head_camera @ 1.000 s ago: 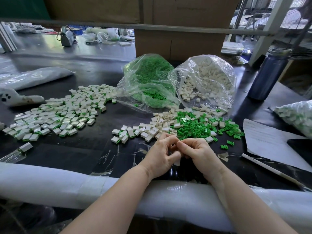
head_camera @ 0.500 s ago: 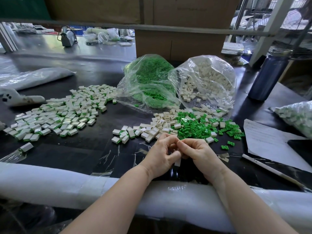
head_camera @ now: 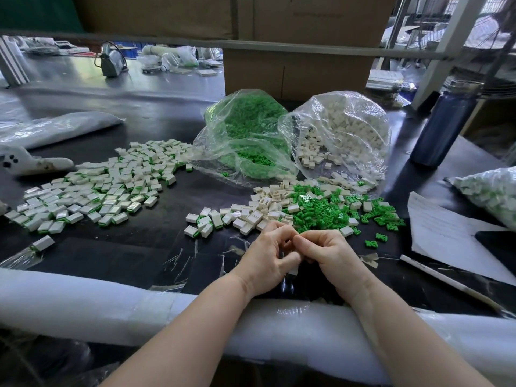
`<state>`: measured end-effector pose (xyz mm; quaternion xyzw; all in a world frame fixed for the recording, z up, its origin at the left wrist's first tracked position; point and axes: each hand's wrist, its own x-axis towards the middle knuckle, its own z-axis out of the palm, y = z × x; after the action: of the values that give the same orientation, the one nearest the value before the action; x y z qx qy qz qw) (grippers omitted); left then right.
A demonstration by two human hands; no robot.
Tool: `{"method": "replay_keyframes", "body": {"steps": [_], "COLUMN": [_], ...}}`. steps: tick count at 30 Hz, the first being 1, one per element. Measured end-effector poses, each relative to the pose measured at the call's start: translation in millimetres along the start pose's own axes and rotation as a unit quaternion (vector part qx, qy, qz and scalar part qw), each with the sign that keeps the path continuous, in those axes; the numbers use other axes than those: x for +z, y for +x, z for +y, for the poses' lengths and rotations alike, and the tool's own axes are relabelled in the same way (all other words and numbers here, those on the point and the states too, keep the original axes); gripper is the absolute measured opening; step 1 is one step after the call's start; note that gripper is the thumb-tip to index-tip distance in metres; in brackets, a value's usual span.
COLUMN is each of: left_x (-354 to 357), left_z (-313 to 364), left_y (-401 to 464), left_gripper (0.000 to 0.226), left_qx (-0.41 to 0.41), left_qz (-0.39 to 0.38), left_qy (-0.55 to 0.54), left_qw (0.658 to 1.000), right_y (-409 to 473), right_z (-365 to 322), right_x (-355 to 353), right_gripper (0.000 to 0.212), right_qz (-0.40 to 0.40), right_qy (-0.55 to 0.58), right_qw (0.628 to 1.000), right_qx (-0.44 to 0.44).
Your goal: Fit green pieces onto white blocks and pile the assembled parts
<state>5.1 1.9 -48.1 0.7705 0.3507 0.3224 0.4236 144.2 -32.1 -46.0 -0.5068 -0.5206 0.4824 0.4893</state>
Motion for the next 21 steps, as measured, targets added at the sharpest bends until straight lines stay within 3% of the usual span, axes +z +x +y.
{"method": "replay_keyframes", "body": {"steps": [7,11,15,21], "left_x": [-0.5,-0.6,-0.7,0.1], "left_z": [0.7,0.2,-0.8,-1.1], "left_y": [-0.2,0.3,0.6,0.3], "left_gripper": [0.012,0.018,0.023,0.009], "left_qx": [-0.004,-0.001,-0.001,-0.005], "left_qz": [0.001,0.010,0.003,-0.002], "left_qy": [0.003,-0.015,-0.006,0.001], "left_qw": [1.000,1.000,1.000,1.000], "right_y": [0.4,-1.3,-1.4,-1.0], "right_z": [-0.1,-2.3,-1.7,-1.8], "right_x": [1.2,2.4,0.5,1.3], "right_gripper": [0.024,0.032,0.024,0.030], "right_qz": [-0.003,-0.014,-0.011,0.000], "right_qy": [0.022,0.044,0.022,0.018], "right_qw": [1.000,0.999,1.000,1.000], "right_qx": [0.002,0.000,0.001,0.003]}}
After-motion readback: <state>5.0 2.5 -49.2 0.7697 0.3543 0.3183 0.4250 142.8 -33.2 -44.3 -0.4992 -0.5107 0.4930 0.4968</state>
